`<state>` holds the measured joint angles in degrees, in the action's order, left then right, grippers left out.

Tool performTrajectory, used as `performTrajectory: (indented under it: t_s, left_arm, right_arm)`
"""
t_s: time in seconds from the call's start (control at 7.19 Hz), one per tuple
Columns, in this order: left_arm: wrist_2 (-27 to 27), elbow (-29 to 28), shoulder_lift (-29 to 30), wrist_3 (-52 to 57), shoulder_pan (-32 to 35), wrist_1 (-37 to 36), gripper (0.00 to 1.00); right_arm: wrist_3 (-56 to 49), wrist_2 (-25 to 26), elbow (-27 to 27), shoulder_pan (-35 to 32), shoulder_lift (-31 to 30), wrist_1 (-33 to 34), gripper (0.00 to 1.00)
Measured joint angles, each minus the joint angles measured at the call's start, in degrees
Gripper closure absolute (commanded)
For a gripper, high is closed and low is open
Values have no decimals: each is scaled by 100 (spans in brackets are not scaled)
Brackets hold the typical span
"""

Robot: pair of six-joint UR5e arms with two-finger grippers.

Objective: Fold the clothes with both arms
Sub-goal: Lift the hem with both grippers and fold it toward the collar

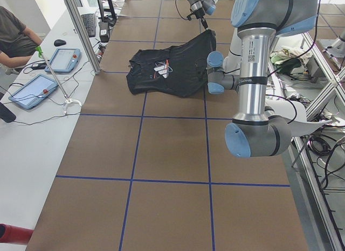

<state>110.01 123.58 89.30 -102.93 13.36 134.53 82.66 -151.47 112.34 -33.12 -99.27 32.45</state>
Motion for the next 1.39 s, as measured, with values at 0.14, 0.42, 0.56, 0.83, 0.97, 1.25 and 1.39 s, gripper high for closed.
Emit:
performTrajectory:
  t_s: [0.14, 0.42, 0.56, 0.83, 0.97, 1.25, 1.39]
  left_arm:
    - [145, 121, 12, -4, 1, -5, 100]
    - [327, 229, 131, 34, 296, -13, 100]
    - [383, 221, 276, 62, 660, -19, 100]
    - [528, -61, 864, 80, 1626, -42, 100]
    - [672, -476, 1222, 96, 2155, -43, 100]
    - [830, -1647, 1687, 517, 2904, 2, 100]
    - [842, -2172, 1868, 768, 3078, 24, 100]
  right_arm:
    - [40, -86, -5, -86, 46, 4, 100]
    - [38, -187, -324, -768, 513, 23, 100]
    - [39, -337, -617, -1223, 940, 37, 100]
    - [54, -577, -1387, -1956, 1857, 55, 100]
    - [52, -616, -1828, -2217, 2256, 58, 100]
    - [5, -629, -2715, -2643, 2870, 59, 100]
    - [-19, -559, -3177, -2752, 3143, 60, 100]
